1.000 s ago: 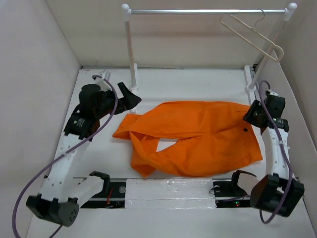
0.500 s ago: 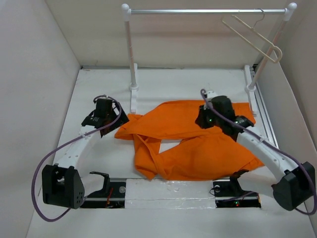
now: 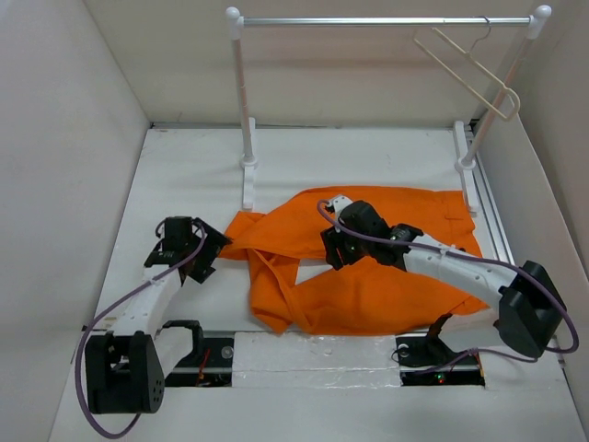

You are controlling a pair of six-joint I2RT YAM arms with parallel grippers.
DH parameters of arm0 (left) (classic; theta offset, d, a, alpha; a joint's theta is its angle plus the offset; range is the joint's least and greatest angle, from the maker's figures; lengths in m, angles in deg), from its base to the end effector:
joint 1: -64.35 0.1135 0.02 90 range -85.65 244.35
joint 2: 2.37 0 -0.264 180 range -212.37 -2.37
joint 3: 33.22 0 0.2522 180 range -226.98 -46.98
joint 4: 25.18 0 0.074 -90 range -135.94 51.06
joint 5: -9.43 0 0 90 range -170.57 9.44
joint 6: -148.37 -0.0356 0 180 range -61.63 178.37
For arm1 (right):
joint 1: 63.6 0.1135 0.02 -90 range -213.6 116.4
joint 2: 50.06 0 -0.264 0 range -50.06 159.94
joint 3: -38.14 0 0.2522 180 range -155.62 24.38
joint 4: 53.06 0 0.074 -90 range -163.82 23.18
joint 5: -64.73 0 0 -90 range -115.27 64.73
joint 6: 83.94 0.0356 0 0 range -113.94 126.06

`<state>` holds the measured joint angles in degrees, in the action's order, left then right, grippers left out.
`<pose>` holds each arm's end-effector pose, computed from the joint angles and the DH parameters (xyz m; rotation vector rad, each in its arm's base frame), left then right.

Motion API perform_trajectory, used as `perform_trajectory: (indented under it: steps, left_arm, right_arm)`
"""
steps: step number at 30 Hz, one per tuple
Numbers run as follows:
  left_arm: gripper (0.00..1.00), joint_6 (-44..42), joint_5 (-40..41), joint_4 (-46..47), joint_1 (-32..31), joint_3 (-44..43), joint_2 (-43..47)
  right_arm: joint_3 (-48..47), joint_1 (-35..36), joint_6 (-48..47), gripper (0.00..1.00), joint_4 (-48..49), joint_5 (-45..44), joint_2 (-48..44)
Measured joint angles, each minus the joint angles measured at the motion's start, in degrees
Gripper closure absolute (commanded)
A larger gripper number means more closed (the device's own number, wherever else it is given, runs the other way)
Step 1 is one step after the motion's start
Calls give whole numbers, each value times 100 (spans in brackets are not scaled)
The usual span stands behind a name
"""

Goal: Place the trousers on the hanger
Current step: Fold the trousers

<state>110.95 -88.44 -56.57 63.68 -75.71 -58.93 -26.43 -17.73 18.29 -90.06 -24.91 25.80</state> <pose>0.1957 -0.0072 0.1946 -1.0057 2.2232 -0.5976 0.1918 0.1981 0.2383 -0.7171 2.3621 0.4634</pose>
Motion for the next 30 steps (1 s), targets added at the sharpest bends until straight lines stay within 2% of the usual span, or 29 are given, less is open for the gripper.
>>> perform_trajectory:
  steps: [3, 6, 10, 13, 18, 23, 29, 30]
  left_arm:
    - [19, 411, -225, 273, 0, 245, -280]
    - [49, 758, -188, 553, 0, 380, -323]
    - [100, 1025, 55, 1016, 0, 358, -203]
    - [100, 1001, 258, 929, -17, -22, -208]
    - [100, 590, 739, 525, -450, -1517, -122]
    - [100, -83, 748, 404, -647, -2747, 457]
    - [100, -1665, 269, 385, -636, -2874, 450]
    - [96, -1867, 243, 385, -636, -2769, 286]
  right_arm:
    - [-11, 4, -31, 38, 39, -2, 74]
    - [-9, 22, -44, 38, 105, -44, 72]
    - [66, 33, -33, 38, 216, -170, 79]
    - [251, -20, -2, 39, 367, -210, 157]
    - [605, -203, 22, 39, 487, -205, 468]
    - [850, -393, 83, 39, 577, -177, 529]
    - [986, -579, 109, 39, 824, -87, 570]
    - [1027, -627, 109, 39, 837, -48, 586]
